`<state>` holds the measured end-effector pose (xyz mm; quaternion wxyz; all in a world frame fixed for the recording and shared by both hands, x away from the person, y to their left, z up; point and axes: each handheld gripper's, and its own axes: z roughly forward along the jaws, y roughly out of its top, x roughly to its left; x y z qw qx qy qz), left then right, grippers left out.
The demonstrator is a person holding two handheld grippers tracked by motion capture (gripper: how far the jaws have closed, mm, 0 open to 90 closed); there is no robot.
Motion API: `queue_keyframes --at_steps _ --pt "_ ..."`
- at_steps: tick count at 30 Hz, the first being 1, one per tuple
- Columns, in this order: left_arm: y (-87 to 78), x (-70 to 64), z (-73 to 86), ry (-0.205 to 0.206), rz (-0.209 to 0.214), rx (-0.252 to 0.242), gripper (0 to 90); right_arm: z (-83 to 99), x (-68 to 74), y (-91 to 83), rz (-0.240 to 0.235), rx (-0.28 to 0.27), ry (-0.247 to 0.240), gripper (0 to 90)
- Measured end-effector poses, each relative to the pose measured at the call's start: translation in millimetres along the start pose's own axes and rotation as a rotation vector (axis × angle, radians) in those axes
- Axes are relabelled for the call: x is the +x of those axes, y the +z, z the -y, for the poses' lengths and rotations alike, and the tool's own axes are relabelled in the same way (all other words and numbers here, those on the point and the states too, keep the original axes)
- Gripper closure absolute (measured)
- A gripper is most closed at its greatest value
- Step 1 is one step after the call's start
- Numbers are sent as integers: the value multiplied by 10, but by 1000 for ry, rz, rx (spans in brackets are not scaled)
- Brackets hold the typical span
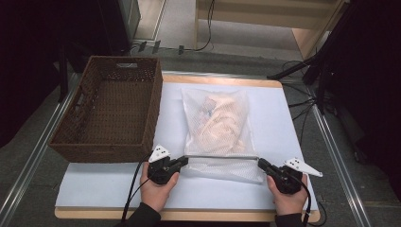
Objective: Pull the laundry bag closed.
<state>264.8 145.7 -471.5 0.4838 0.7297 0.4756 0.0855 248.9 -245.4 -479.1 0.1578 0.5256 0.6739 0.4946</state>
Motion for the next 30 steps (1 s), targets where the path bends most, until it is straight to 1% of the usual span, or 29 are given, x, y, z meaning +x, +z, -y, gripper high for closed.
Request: queue_keyframes --at_steps 2,4,7,10,13,18,23,25,30 --pt "0 2 0 2 2 1 891 2 -21 -1 2 -1 7 874" --pt "-1 -3 1 7 -2 2 891 3 -43 -3 1 -2 5 875" --pt "-1 -1 1 4 -1 2 891 4 -48 -4 8 1 4 874" --pt "1 -1 0 -1 -9 5 892 6 -54 1 13 5 -5 874" --pt "1 0 0 1 -17 5 892 9 -77 0 22 11 -4 875" --pt "3 -8 2 8 -20 8 892 12 -111 -12 29 10 13 874" --pt "4 -8 1 12 -20 11 892 11 -111 -13 34 15 5 872" --pt "7 -11 1 11 -19 11 893 10 -108 -12 46 15 -12 871" --pt "5 -14 2 11 -21 7 893 11 -98 -11 54 18 -23 870"
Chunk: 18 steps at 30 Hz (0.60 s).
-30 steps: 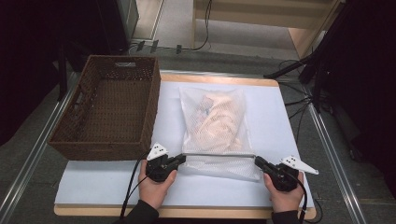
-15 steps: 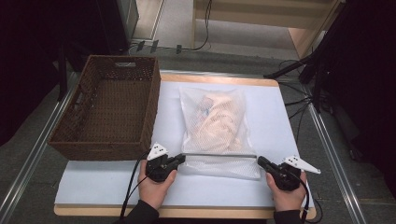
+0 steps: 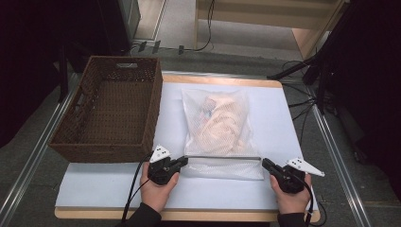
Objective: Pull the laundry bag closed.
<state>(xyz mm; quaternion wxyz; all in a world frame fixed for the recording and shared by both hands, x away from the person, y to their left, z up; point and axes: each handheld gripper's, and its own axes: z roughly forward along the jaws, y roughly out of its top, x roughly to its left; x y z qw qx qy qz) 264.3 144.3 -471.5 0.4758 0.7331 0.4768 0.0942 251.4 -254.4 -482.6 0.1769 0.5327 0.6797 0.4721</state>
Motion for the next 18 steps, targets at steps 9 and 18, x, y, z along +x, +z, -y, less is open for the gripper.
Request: queue_keyframes --at_steps 9,18 --pt "-67 28 17 -10 27 -64 762 19 -13 -5 -27 -17 -11 772" --pt "-161 47 0 7 23 -89 227 -24 -21 -4 -44 -23 -20 191"
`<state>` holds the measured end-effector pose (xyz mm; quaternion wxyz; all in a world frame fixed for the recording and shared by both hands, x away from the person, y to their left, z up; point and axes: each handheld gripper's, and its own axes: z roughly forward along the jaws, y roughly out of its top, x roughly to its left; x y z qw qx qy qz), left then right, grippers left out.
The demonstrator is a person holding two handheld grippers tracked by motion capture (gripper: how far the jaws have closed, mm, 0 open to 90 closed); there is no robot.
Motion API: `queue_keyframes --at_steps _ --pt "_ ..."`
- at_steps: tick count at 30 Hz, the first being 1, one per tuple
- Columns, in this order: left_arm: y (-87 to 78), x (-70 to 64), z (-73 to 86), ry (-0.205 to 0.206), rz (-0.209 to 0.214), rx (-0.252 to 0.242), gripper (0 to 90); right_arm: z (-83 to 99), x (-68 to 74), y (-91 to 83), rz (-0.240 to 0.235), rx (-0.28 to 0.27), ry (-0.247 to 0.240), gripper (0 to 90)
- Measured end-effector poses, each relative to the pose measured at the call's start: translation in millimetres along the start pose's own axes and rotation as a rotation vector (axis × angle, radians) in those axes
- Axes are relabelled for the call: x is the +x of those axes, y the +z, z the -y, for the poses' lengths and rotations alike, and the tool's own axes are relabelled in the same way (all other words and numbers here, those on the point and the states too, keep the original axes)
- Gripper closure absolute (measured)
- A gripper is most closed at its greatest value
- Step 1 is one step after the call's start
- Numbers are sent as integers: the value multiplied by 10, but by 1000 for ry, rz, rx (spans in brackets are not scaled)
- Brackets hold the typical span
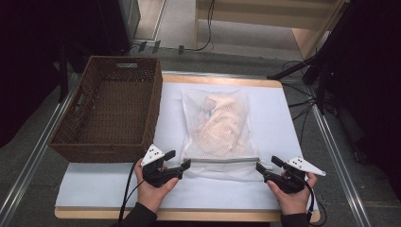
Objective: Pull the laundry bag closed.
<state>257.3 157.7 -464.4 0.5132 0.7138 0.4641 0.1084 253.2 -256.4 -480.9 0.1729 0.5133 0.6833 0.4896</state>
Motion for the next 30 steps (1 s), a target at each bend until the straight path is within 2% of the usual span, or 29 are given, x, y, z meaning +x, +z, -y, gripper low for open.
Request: queue_keyframes --at_steps 1,4,7,11,17,25,30 --pt "-5 2 0 10 6 5 186 -10 4 0 3 3 2 133" --pt "-37 0 5 48 36 11 79 -15 -3 -2 -5 10 -14 57" --pt "-67 -1 16 79 70 23 18 -11 -19 -8 -18 17 -19 25" --pt "-102 -14 29 117 71 23 16 -10 -36 -22 -29 17 -31 8" --pt "-186 -14 47 167 65 -12 16 -7 -78 -52 -18 7 -42 8" --pt "-188 12 52 168 46 -6 16 11 -168 -103 -7 -5 -18 8" --pt "-163 5 56 172 45 0 16 19 -165 -87 -10 1 -30 11"
